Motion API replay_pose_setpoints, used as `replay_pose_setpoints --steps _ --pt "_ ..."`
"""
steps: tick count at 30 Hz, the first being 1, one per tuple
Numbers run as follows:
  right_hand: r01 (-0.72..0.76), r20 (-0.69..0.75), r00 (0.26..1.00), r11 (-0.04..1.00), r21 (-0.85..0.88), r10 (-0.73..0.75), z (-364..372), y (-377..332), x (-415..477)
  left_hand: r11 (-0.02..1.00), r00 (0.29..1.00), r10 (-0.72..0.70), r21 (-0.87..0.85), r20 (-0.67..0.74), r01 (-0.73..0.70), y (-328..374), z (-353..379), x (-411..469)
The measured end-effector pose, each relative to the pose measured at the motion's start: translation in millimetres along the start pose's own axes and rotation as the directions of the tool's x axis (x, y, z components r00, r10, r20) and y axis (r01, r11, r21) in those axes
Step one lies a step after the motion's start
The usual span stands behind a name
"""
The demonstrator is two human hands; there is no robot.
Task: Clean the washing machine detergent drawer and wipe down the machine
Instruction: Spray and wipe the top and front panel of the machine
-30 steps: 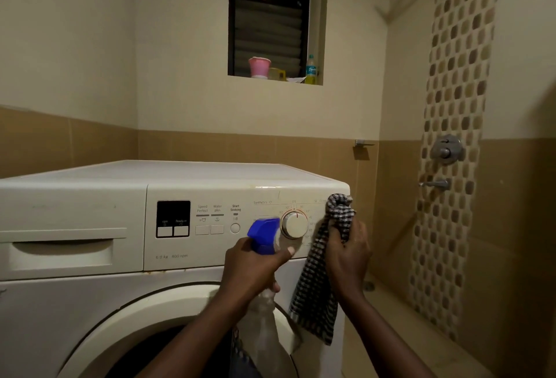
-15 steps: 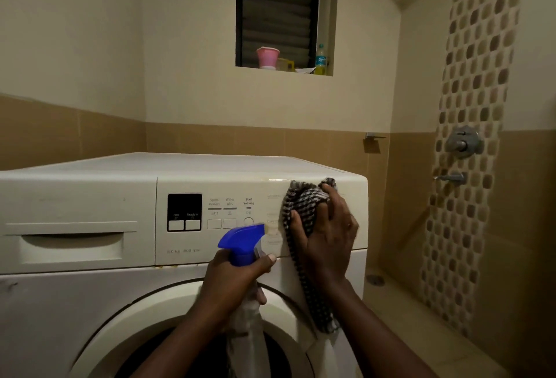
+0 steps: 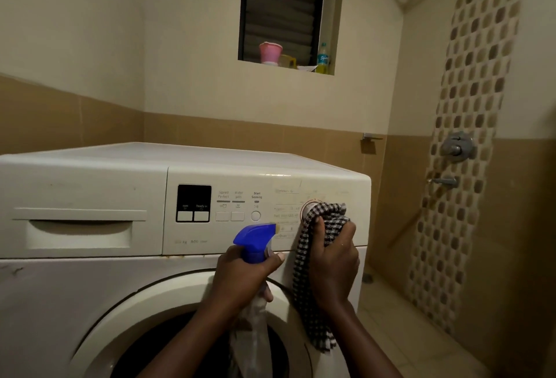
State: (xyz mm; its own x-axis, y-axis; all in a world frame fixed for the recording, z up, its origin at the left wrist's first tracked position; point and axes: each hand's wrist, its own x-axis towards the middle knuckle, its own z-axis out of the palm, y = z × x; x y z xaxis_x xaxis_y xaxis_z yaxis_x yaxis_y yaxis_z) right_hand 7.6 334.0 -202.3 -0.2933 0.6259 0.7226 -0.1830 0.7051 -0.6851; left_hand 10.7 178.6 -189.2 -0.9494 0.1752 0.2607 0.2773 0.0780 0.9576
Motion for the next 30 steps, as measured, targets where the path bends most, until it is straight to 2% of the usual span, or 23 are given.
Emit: replay_pose_setpoints --steps 8,11,19,27,30 --pt "0.260 0.029 0.966 0.951 -0.169 -0.259 -4.8 -10.1 18.9 1.000 1.000 -0.003 0.026 0.023 0.003 0.7 -1.2 -2.6" --pt "0.268 0.049 0.963 0.944 -0.194 -0.264 1.3 -27.9 38.8 0.999 1.000 0.005 0.034 0.020 -0.006 -0.1 -1.6 -0.6" --pt "0.010 -0.005 1.000 0.992 -0.123 -0.011 12.0 -21.0 4.4 0.999 1.000 -0.016 0.028 0.009 0.015 -1.4 -4.8 -0.6" --pt "-0.238 -0.090 0.967 0.971 0.037 0.240 16.8 -26.1 -0.3 0.999 1.000 -0.004 0.033 0.018 0.003 -1.9 -6.0 1.1" --pt "-0.257 -0.101 0.961 0.966 0.011 0.257 11.8 -15.5 -1.9 0.999 1.000 0.000 0.051 0.015 -0.001 -2.7 -6.8 1.6"
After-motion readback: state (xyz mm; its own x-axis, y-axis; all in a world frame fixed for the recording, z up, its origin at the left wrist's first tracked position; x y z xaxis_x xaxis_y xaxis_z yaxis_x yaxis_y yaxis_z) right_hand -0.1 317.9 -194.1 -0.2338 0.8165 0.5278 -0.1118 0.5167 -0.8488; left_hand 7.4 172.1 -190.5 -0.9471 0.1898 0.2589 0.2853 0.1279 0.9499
